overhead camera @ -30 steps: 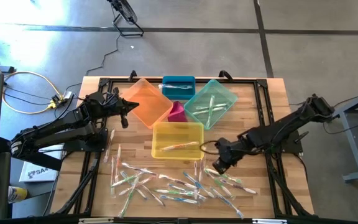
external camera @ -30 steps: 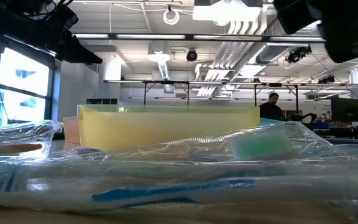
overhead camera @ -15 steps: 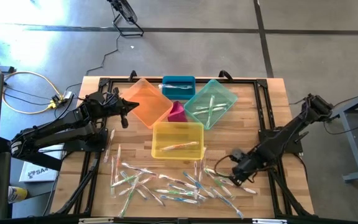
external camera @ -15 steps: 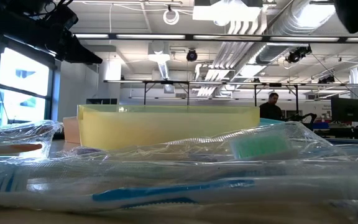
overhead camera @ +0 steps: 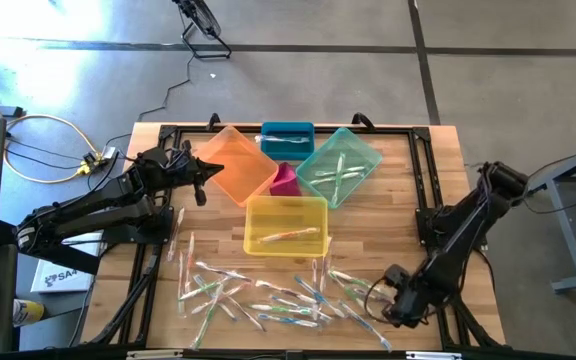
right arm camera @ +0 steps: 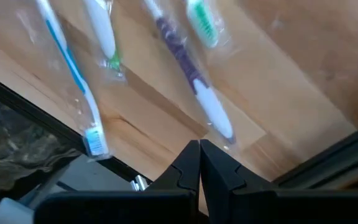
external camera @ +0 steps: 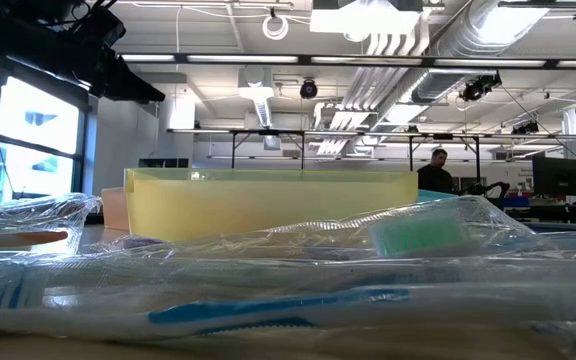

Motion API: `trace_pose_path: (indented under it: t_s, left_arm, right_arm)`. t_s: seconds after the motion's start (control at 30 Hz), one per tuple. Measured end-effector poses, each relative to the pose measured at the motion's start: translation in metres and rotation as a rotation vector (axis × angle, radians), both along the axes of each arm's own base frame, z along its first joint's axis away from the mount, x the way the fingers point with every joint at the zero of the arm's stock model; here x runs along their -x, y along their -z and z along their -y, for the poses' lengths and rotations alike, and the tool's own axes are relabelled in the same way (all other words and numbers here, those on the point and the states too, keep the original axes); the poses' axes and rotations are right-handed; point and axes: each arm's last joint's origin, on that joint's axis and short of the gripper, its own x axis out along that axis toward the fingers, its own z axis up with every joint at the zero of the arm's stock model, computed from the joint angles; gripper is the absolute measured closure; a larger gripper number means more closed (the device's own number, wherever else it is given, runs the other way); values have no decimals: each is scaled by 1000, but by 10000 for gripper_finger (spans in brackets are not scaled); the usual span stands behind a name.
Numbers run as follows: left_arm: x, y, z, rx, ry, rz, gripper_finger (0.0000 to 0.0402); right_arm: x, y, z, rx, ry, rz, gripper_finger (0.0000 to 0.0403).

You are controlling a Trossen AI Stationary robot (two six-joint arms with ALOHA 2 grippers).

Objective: Pick & Place Toothbrushes
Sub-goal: Put the purple toothbrush into the orange bin

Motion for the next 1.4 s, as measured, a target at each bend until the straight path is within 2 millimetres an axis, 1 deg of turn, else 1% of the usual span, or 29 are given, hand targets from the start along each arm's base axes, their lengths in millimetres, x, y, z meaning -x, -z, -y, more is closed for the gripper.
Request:
trace_pose_path:
  t_s: [0.1,0.17,0.33,0.5,0.67,0.8,0.97,1.1,1.4]
  left_arm:
    - [0,0,0,0,0,0,402]
    - [0,0,0,0,0,0,402]
    - [0,0,0,1,0,0,402]
    - [0,0,0,0,0,0,402]
    - [0,0,0,0,0,0,402]
    - [0,0,0,0,0,0,402]
    - [0,0,0,1,0,0,402]
    - [0,0,0,0,0,0,402]
    - [0,0,0,0,0,0,402]
  right_arm:
    - [0,9,-9,3,-19,-9,389]
    - [-1,15,-12,6,-23,-23,375]
    - [-2,23,-14,15,-32,-68,319]
    - [-4,28,-14,63,-30,-36,258]
    - [-5,36,-15,127,-29,-13,219]
    - [-6,46,-16,155,-31,-43,210]
    - [-7,62,-19,200,-34,-79,210]
    - [-9,70,-21,215,-35,-96,210]
    - [-9,73,-21,218,-80,-92,214]
